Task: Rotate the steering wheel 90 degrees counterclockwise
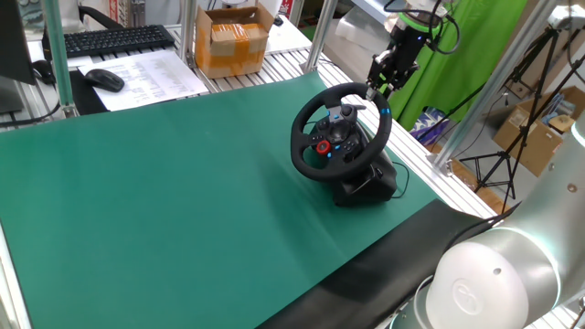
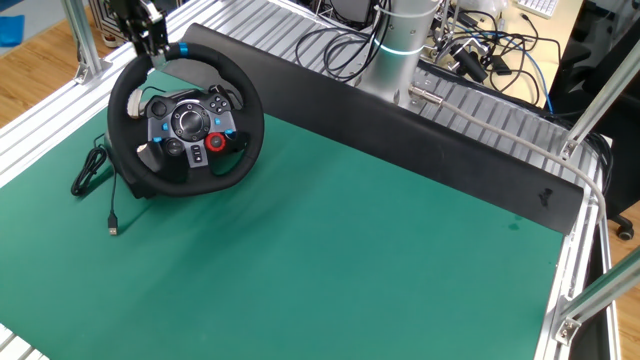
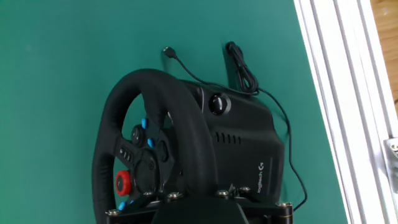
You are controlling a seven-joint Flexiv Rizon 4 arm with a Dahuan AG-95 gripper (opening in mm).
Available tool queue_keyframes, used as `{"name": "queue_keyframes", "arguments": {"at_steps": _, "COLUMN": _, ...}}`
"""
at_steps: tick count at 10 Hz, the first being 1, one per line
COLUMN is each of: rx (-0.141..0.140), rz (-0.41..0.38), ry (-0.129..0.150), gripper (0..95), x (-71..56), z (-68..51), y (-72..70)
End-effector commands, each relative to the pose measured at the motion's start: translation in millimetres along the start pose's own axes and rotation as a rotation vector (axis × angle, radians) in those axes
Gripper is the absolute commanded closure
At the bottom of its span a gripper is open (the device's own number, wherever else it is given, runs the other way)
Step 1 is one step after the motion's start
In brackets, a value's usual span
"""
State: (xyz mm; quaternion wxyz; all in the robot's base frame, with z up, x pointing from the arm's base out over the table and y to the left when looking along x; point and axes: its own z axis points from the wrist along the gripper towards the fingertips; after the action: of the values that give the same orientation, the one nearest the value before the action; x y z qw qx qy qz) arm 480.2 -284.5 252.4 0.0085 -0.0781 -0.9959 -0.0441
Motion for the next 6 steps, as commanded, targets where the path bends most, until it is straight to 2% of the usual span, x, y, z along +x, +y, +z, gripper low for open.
{"name": "queue_keyframes", "arguments": {"at_steps": 1, "rx": 0.025, "rz": -0.026, "ry": -0.011, "gripper": 95.0, "x": 0.9, "z": 2.4, "y": 1.3}}
{"name": "queue_keyframes", "arguments": {"at_steps": 3, "rx": 0.035, "rz": -0.065, "ry": -0.018, "gripper": 95.0, "x": -6.3, "z": 3.1, "y": -0.1}}
{"name": "queue_keyframes", "arguments": {"at_steps": 5, "rx": 0.027, "rz": -0.063, "ry": -0.017, "gripper": 95.0, "x": -22.1, "z": -2.4, "y": 4.6}}
{"name": "queue_keyframes", "arguments": {"at_steps": 6, "rx": 0.021, "rz": -0.057, "ry": -0.019, "gripper": 95.0, "x": -28.0, "z": 3.2, "y": 9.7}}
